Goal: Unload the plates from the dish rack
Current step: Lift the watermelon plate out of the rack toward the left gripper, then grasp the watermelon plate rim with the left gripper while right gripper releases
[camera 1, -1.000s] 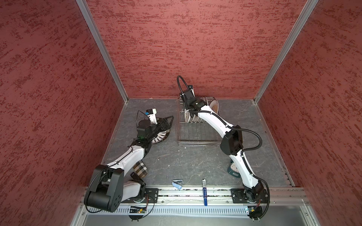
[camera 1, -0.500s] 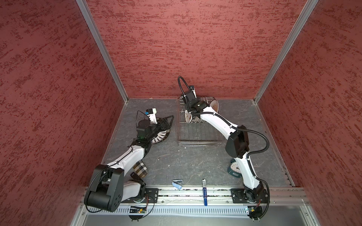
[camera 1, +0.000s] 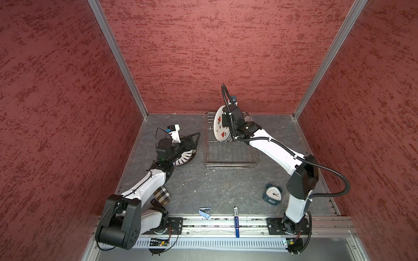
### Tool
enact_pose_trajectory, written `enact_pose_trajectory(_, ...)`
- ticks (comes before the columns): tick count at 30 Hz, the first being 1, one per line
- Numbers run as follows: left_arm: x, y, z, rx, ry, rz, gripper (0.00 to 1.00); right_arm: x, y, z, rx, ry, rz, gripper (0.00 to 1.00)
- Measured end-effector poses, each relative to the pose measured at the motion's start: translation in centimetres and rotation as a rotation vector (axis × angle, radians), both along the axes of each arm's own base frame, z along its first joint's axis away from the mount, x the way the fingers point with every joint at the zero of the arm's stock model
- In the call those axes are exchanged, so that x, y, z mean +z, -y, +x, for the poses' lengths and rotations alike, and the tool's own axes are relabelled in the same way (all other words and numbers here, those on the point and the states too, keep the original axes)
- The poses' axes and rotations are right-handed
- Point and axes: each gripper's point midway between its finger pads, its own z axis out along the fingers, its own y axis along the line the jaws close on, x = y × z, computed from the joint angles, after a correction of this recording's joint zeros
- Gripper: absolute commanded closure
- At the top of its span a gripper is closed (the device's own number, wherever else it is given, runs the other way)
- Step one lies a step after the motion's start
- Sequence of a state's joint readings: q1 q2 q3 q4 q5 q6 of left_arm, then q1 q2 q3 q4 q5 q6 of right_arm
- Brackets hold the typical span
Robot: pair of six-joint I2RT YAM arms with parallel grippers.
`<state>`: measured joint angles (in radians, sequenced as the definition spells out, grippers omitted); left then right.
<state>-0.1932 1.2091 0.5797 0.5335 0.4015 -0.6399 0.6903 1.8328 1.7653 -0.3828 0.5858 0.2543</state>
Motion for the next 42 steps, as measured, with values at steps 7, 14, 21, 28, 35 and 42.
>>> enact_pose_trajectory(7,1.1,-0.2,-0.6,0.010,0.024,-0.003,0.01,-0.4,-0.3,-1.1,0.062,0.007,0.059,0.90)
enact_pose_trajectory(14,1.0,-0.3,-1.2,-0.018,0.009,-0.025,0.01,-3.5,1.1,-3.3,0.210,-0.094,0.238,0.90)
enact_pose_trajectory(21,0.3,0.7,-2.3,-0.081,-0.031,-0.072,0.01,-3.1,4.0,-4.4,0.309,-0.090,0.500,0.90)
enact_pose_trajectory(28,0.6,4.3,-4.0,-0.203,-0.051,-0.121,0.01,-3.6,3.1,-6.1,0.445,-0.097,0.699,0.90)
enact_pose_trajectory(35,0.1,7.3,-5.2,-0.270,-0.109,-0.169,0.27,-4.5,1.5,-8.2,0.567,-0.133,0.845,0.90)
enact_pose_trajectory(42,0.1,8.1,-6.0,-0.257,-0.134,-0.192,0.63,-3.3,1.3,-8.3,0.618,-0.092,0.902,0.90)
